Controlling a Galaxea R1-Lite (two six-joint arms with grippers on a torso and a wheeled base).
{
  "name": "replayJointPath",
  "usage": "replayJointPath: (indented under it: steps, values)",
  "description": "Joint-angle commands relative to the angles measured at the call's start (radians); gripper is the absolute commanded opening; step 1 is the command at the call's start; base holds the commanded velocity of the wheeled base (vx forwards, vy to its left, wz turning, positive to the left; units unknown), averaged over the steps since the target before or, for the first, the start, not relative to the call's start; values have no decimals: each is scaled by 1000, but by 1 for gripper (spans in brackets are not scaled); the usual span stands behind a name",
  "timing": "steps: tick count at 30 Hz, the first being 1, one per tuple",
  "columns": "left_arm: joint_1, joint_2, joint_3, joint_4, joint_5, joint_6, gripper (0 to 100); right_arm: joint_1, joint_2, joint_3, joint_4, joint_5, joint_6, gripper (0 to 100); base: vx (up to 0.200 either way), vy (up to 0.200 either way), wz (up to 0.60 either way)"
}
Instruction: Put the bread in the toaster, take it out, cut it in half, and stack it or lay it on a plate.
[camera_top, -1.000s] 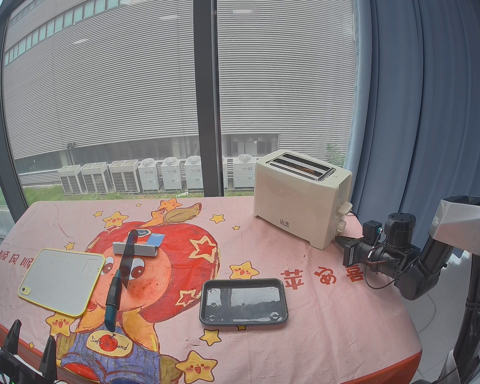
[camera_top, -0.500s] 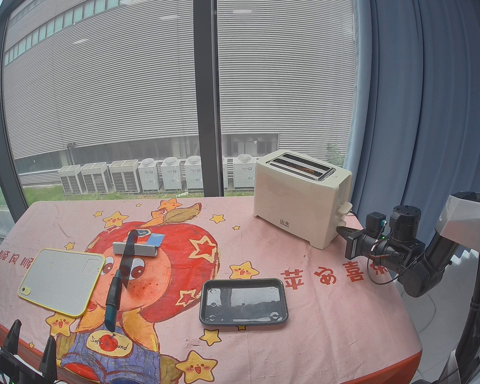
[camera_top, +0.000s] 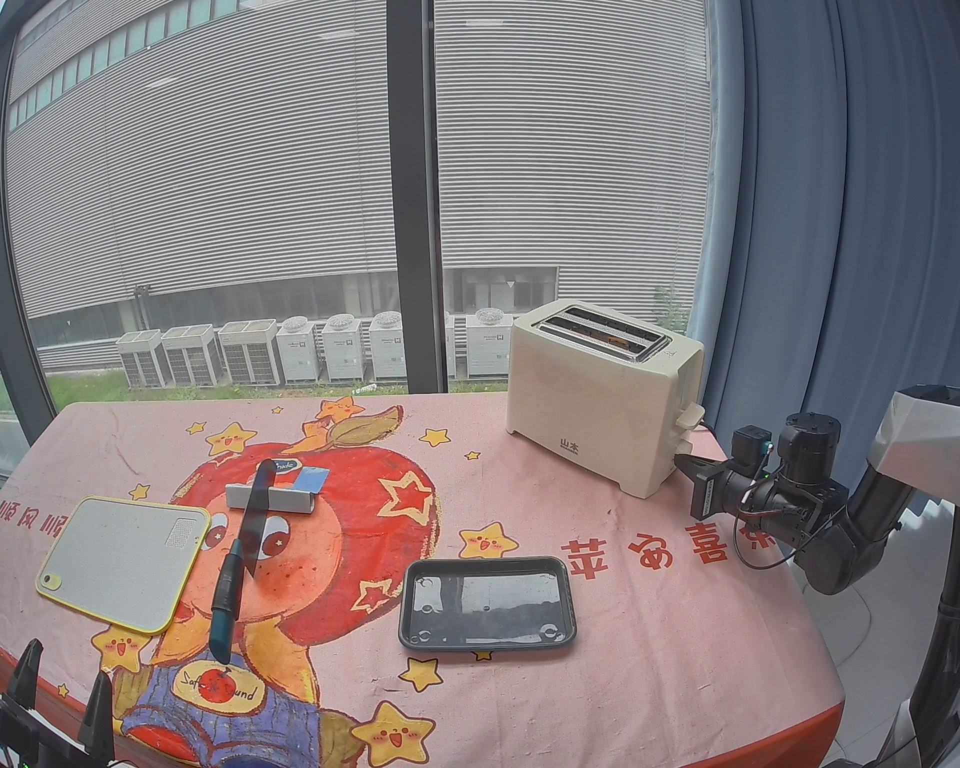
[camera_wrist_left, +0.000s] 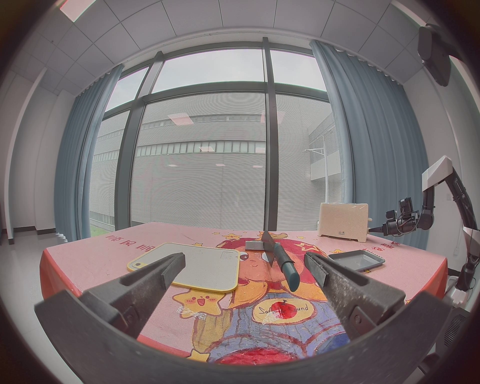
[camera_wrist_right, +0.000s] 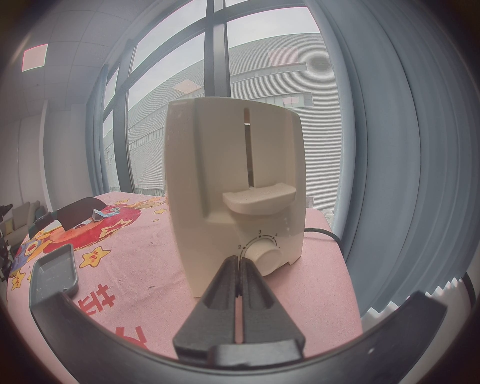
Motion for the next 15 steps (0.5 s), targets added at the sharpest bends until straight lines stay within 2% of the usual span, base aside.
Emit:
replayJointPath:
  steps: [1,15]
  values:
    - [-1,-10,15,0,0,-1,100,-1,18,0,-3,0,-1,0,0,0,0]
    - [-1,-10,15,0,0,-1,100,-19,43,-15,4,0,-2,0,0,0,0]
